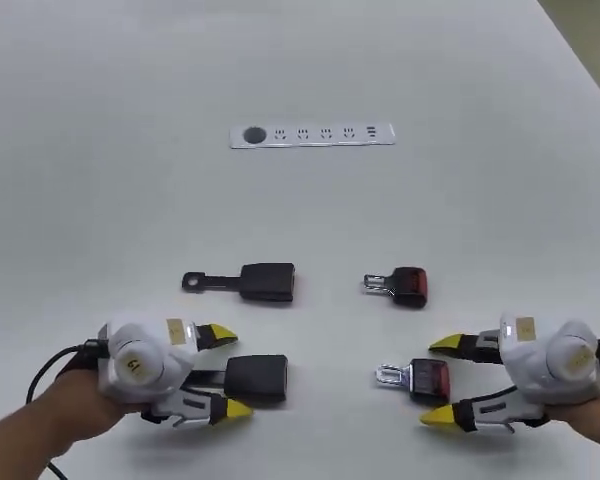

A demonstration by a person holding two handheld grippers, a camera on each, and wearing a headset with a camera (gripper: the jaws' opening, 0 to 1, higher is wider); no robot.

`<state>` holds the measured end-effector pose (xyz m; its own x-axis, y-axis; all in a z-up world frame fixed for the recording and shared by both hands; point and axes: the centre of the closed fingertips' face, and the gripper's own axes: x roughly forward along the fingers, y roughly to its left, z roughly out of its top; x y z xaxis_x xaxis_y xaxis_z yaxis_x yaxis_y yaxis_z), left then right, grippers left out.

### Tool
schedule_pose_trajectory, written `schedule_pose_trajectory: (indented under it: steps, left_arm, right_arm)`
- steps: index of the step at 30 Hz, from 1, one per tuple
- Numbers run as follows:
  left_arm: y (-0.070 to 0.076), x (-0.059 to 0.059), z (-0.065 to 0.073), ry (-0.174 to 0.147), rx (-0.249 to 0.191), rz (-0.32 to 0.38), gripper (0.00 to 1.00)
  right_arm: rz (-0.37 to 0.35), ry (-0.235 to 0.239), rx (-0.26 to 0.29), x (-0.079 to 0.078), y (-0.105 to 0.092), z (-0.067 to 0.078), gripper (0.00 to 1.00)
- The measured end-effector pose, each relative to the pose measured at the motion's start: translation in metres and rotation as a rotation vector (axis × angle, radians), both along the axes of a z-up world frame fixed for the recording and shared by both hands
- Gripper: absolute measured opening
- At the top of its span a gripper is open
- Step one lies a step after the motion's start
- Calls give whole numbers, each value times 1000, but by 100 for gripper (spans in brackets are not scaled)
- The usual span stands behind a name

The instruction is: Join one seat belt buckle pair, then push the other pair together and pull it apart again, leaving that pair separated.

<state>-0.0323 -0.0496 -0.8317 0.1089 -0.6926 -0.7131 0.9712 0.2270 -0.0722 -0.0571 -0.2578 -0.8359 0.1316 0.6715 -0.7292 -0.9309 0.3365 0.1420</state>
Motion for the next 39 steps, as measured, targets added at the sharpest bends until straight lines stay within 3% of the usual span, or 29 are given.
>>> schedule_pose_trajectory:
  steps: [5,6,11,19,28,39]
  left_arm:
    - [-4,-6,-4,9,18,-55,48]
    - [-6,-5,-3,-6,7,-65,47]
    - [-7,-6,-4,-7,22,-85,37]
    - [-6,-6,-5,-37,30,-117,37]
    - [-7,-4,-5,-34,38,-110,36]
    - [-8,-3,-5,-27,49,-103,36]
  right_arm:
    - [34,-12,-21,-1,-2,-2,51]
    - [43,-15,-25,-1,-2,-2,51]
    - [71,-24,-42,0,-5,-2,40]
    - [118,-31,-42,1,-6,-1,35]
    - [147,-29,-5,1,-9,0,34]
    - [133,-39,45,2,-7,-1,34]
